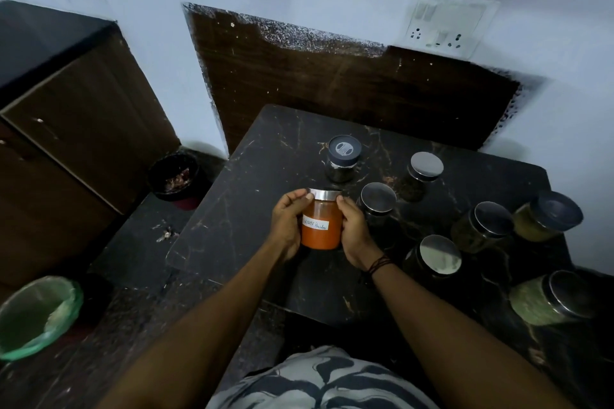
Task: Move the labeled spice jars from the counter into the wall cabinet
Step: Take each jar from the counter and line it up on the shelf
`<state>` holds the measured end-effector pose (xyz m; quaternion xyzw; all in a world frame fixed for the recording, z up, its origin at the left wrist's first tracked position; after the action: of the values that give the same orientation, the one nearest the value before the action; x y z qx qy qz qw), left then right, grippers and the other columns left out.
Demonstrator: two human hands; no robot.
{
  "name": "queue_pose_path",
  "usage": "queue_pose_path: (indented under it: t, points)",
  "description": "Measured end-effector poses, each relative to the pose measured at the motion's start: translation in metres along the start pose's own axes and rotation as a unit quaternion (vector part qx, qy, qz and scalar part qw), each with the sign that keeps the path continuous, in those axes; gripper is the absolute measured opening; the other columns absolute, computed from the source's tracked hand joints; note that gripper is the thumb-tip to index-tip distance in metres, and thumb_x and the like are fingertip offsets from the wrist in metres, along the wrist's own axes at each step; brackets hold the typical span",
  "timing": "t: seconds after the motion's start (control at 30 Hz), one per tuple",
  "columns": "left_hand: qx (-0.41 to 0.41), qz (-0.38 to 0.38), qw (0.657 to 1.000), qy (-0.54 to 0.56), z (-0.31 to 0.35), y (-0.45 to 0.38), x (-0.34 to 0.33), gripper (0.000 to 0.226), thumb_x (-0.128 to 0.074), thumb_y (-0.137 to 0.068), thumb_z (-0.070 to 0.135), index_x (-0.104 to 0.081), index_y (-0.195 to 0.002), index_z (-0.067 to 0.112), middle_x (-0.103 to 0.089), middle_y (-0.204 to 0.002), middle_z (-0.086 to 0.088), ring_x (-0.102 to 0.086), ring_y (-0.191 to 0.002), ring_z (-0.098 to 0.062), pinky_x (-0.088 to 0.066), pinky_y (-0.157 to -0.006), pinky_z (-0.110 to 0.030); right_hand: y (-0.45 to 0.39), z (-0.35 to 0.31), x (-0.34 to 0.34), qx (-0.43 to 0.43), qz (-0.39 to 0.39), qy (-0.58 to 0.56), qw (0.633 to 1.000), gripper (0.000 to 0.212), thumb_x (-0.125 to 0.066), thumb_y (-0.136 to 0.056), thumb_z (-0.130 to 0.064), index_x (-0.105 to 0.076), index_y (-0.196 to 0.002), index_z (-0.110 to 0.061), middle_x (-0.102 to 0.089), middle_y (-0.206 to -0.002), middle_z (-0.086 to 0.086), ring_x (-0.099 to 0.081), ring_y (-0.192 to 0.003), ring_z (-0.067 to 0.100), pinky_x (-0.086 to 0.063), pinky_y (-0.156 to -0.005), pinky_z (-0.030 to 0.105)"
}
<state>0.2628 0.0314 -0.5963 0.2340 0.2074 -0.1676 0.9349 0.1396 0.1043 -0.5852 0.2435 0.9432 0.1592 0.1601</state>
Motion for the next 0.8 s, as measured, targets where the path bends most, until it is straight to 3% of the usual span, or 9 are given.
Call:
queue_pose_path:
  t: [0.2, 0.37, 0.47, 0.53, 0.67, 0.8]
  points:
    - [-0.053, -0.044, 0.998, -0.001, 0.064, -0.017, -0.047, 0.038, -0.074, -0.083, 0.02, -0.063, -0.118, 0.01, -0.072, -0.112, -0.007, -0.073, -0.096, -0.02, -0.059, -0.071, -0.03, -0.011, -0.075, -0.011, 0.075, -0.019, 0.004, 0.997, 0.033, -0.054, -0.089, -0.035, -0.063, -0.118, -0.023, -0.071, -0.115, 0.007, -0.068, -0.105, 0.026, -0.057, -0.081, 0.042]
    - [-0.139, -0.1, 0.985, 0.014, 0.163, -0.027, -0.111, 0.035, -0.078, -0.078, 0.02, -0.066, -0.109, 0.012, -0.074, -0.104, -0.006, -0.073, -0.09, -0.017, -0.058, -0.071, -0.03, -0.019, -0.191, -0.034, 0.177, -0.045, 0.024, 0.983, 0.028, -0.057, -0.083, -0.04, -0.068, -0.107, -0.029, -0.073, -0.108, 0.005, -0.07, -0.098, 0.027, -0.06, -0.079, 0.048]
    - [-0.189, -0.124, 0.974, 0.033, 0.226, -0.023, -0.149, 0.026, -0.079, -0.075, 0.018, -0.069, -0.099, 0.015, -0.074, -0.096, -0.005, -0.072, -0.086, -0.016, -0.058, -0.07, -0.03, -0.017, -0.261, -0.049, 0.239, -0.05, -0.01, 0.97, 0.02, -0.059, -0.082, -0.029, -0.071, -0.097, -0.023, -0.075, -0.099, 0.008, -0.071, -0.089, 0.022, -0.057, -0.077, 0.041]
    - [-0.22, -0.143, 0.964, 0.04, 0.27, -0.017, -0.175, 0.022, -0.081, -0.073, 0.017, -0.071, -0.093, 0.017, -0.074, -0.097, -0.006, -0.073, -0.084, -0.017, -0.058, -0.068, -0.029, -0.01, -0.309, -0.061, 0.277, -0.057, -0.004, 0.959, 0.022, -0.058, -0.084, -0.027, -0.072, -0.099, -0.022, -0.075, -0.102, 0.008, -0.072, -0.091, 0.021, -0.056, -0.077, 0.038]
    - [-0.286, -0.169, 0.942, 0.034, 0.355, 0.004, -0.226, 0.021, -0.079, -0.075, 0.018, -0.071, -0.094, 0.019, -0.072, -0.099, -0.005, -0.073, -0.08, -0.013, -0.057, -0.063, -0.026, 0.012, -0.403, -0.079, 0.357, -0.057, 0.003, 0.932, 0.026, -0.057, -0.089, -0.027, -0.067, -0.112, -0.022, -0.073, -0.112, 0.005, -0.07, -0.102, 0.026, -0.058, -0.082, 0.044]
    - [-0.348, -0.195, 0.917, 0.006, 0.426, 0.03, -0.269, 0.02, -0.077, -0.081, 0.023, -0.069, -0.099, 0.021, -0.074, -0.097, 0.004, -0.072, -0.08, -0.006, -0.055, -0.06, -0.023, 0.037, -0.482, -0.092, 0.417, -0.042, -0.004, 0.908, 0.031, -0.059, -0.086, -0.032, -0.057, -0.116, -0.025, -0.067, -0.118, 0.002, -0.066, -0.104, 0.023, -0.058, -0.073, 0.034]
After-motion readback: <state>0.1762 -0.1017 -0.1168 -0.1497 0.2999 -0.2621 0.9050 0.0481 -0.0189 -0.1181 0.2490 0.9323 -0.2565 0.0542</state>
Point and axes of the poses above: each hand's wrist, its own y-axis away from the middle knuckle, its own x-axis out of the back of the hand, z = x × y, the point moved 8 cm from there along -y, towards the middle knuckle
